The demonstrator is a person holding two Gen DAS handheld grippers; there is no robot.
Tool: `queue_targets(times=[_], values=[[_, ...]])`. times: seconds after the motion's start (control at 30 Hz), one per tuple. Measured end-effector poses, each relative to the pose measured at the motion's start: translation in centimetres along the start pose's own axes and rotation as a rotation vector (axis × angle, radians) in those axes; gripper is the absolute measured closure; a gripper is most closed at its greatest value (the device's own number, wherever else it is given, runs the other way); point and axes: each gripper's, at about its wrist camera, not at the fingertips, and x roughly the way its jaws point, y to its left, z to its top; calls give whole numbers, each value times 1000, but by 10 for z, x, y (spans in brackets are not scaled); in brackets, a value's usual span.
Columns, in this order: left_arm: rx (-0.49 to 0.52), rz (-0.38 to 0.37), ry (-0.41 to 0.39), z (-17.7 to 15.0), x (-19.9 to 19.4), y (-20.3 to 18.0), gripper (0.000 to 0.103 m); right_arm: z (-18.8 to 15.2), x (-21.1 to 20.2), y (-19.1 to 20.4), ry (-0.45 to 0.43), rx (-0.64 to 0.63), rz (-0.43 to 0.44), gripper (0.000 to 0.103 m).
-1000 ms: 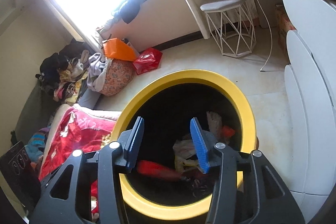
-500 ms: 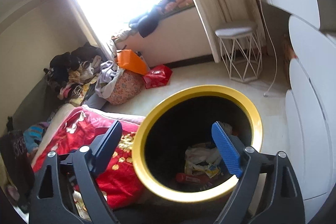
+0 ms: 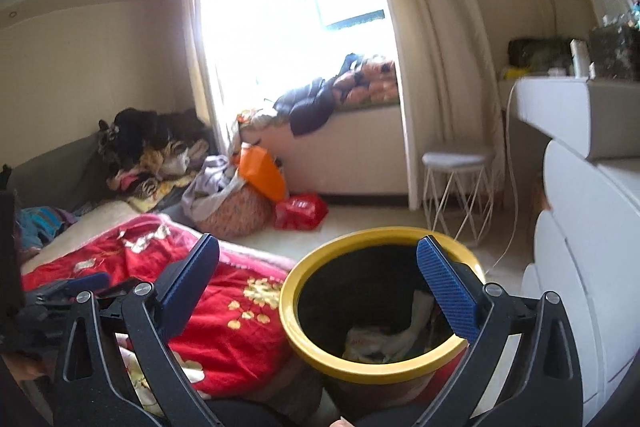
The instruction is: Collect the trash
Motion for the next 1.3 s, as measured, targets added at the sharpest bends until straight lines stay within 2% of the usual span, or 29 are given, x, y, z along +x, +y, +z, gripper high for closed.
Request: queue_targets(times=[0.27, 1.3], values=[[8, 70, -85, -5, -28, 8, 11, -7, -12, 10, -73, -60, -40, 7], [-9, 73, -90, -8, -31, 13, 11, -12, -11, 5, -74, -47, -51, 7]])
